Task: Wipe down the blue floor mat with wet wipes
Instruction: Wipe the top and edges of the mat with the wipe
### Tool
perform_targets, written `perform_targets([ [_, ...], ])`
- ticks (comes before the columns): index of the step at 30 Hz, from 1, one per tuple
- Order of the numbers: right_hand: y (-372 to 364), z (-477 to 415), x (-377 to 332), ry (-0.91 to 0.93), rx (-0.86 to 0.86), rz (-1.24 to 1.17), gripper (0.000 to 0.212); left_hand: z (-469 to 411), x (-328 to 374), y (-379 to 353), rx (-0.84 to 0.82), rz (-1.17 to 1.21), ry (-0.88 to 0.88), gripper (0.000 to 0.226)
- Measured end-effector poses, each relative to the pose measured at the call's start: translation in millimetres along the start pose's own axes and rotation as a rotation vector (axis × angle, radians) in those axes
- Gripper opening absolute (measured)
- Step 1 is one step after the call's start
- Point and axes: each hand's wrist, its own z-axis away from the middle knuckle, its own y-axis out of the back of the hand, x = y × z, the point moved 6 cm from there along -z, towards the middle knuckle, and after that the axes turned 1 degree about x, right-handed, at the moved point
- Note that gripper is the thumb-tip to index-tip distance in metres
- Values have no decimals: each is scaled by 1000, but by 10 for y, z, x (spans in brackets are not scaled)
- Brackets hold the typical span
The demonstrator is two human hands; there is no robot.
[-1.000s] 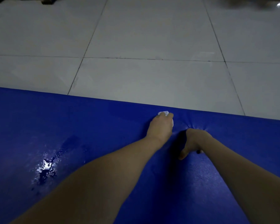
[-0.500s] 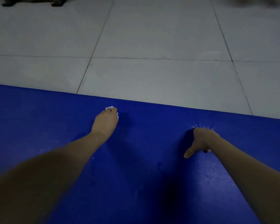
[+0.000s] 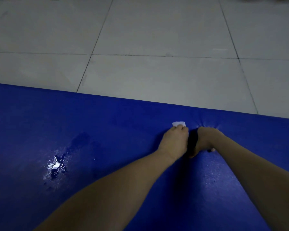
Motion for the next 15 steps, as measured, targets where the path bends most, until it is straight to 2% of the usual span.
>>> perform_targets([
  [3,20,24,20,-36,16,-23,97,71,-171,79,116,-32,-140,10],
  [7,23,34,56,-58,45,-47,101,254,-760,193,251,-162,-133,13],
  [9,7,36,58,-53,40,-42,99,387,-1115,298,278,-181,-32,10],
  [15,32,33,33,-43,67,-23,89,789,-2069,651,321,-312,342,23],
])
